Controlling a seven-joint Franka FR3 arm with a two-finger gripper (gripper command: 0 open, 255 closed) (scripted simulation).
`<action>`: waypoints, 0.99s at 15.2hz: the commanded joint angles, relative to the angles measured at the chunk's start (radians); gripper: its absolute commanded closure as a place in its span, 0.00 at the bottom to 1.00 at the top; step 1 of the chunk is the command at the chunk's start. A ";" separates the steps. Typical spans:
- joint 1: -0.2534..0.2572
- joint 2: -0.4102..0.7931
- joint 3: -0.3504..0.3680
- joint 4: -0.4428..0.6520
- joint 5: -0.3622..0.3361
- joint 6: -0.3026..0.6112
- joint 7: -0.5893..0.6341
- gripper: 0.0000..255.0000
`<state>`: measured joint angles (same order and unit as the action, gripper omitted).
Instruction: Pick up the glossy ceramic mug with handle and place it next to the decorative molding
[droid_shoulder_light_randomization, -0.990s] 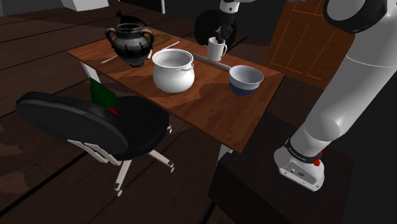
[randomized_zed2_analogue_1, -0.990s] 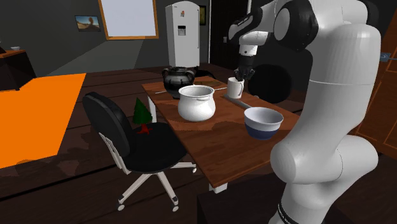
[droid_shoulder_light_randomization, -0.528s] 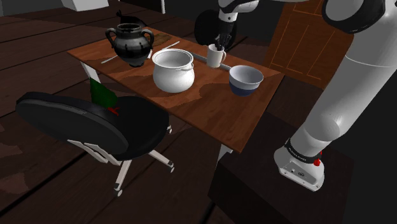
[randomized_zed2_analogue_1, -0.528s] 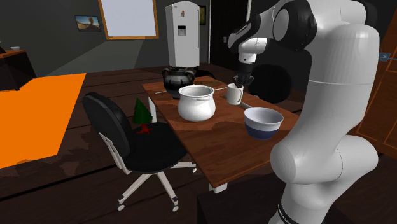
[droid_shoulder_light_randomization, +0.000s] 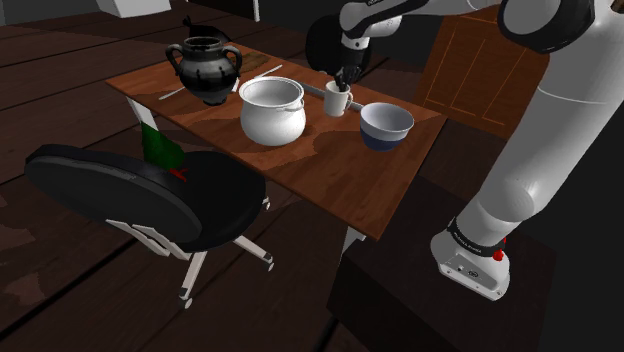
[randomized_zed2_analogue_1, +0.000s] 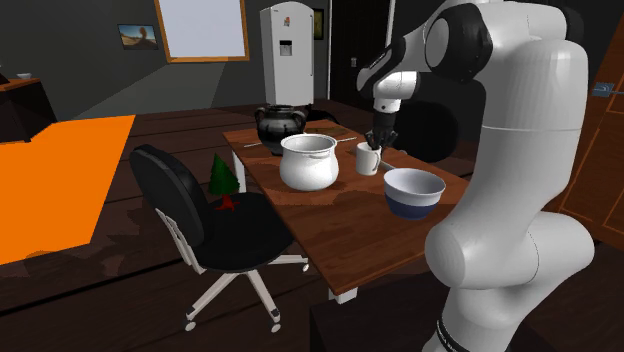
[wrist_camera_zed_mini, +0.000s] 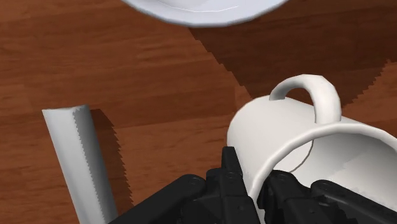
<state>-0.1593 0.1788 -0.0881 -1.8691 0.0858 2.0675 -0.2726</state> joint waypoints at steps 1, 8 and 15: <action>0.000 0.009 0.001 -0.015 0.002 0.024 -0.002 1.00; 0.000 0.046 0.003 -0.062 0.010 0.109 -0.011 1.00; -0.001 0.064 0.004 -0.079 0.014 0.143 -0.015 1.00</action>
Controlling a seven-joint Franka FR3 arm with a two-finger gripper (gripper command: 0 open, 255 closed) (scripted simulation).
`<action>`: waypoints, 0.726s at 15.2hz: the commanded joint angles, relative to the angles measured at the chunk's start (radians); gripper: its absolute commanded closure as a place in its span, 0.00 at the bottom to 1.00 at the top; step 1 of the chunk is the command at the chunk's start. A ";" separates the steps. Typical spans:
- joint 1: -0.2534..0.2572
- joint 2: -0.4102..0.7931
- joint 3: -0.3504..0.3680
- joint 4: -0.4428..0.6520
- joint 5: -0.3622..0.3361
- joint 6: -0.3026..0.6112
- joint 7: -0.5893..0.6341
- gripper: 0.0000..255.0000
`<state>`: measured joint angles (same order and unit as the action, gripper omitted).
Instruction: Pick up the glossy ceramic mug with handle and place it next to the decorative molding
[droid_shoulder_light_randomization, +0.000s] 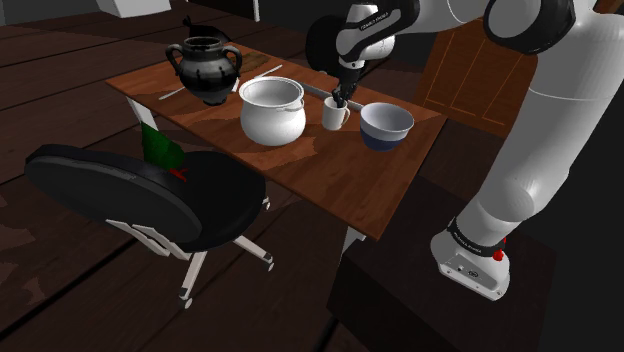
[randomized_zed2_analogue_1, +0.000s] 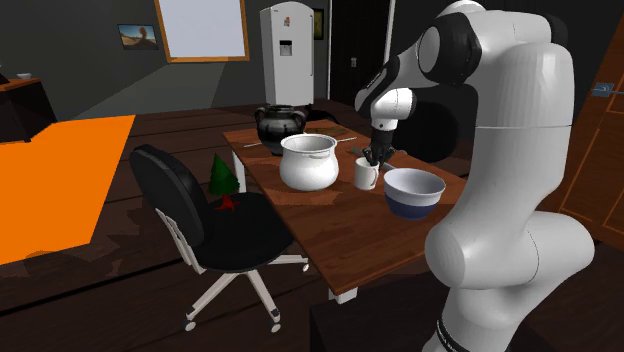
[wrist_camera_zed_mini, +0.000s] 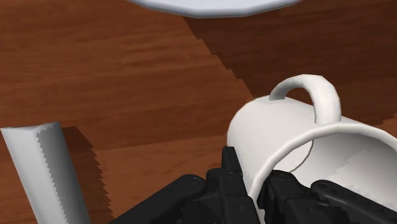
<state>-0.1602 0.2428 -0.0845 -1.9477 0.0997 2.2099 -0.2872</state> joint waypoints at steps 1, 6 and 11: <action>0.000 0.000 0.000 0.000 0.000 0.001 0.000 1.00; 0.000 0.000 0.000 0.000 0.000 0.001 0.000 0.00; 0.000 -0.016 -0.001 0.013 -0.003 -0.029 0.002 0.00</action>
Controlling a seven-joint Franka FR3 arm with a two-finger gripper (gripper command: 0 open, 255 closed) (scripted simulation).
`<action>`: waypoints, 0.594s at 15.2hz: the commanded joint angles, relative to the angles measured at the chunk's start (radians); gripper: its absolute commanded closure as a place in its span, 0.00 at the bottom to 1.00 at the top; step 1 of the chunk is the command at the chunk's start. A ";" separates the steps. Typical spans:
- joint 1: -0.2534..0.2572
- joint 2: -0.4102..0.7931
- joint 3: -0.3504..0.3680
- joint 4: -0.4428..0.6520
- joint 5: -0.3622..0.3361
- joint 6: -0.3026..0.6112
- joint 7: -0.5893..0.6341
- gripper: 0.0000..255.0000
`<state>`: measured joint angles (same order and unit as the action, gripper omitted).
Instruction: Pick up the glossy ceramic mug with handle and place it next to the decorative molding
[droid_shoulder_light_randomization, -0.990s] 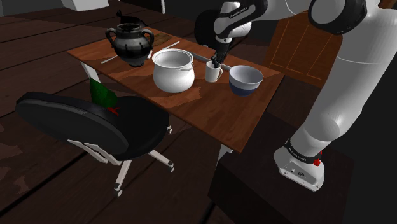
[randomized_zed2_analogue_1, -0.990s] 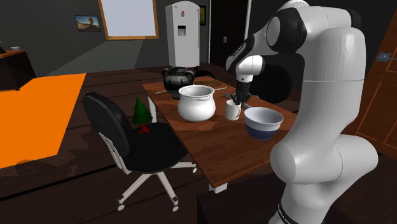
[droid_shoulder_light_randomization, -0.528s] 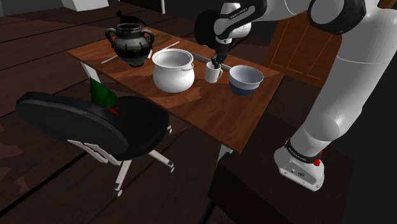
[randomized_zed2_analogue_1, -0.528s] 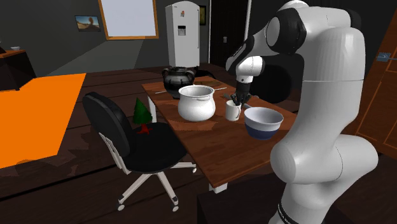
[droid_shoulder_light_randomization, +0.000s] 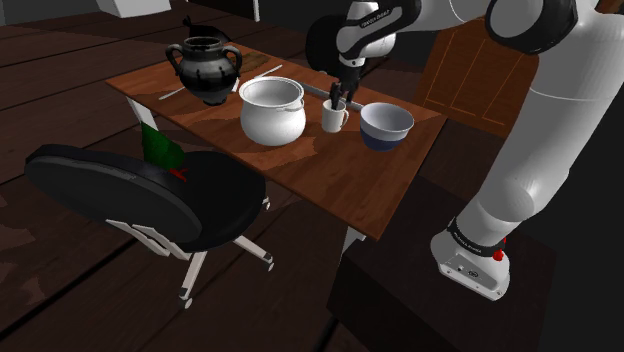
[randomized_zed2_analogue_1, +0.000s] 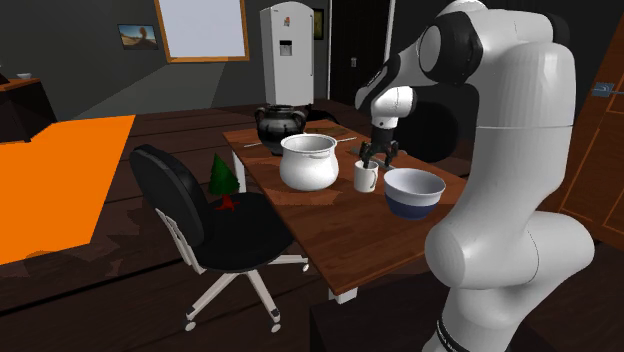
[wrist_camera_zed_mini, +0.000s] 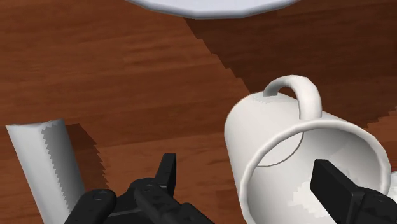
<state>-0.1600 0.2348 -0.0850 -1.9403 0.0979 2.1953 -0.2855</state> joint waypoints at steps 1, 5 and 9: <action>-0.001 -0.024 -0.002 0.020 -0.005 -0.044 0.002 0.00; -0.002 -0.048 -0.004 0.049 -0.010 -0.097 0.005 0.00; -0.002 -0.048 -0.004 0.049 -0.009 -0.097 0.005 0.00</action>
<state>-0.1622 0.1864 -0.0894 -1.8919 0.0885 2.0987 -0.2802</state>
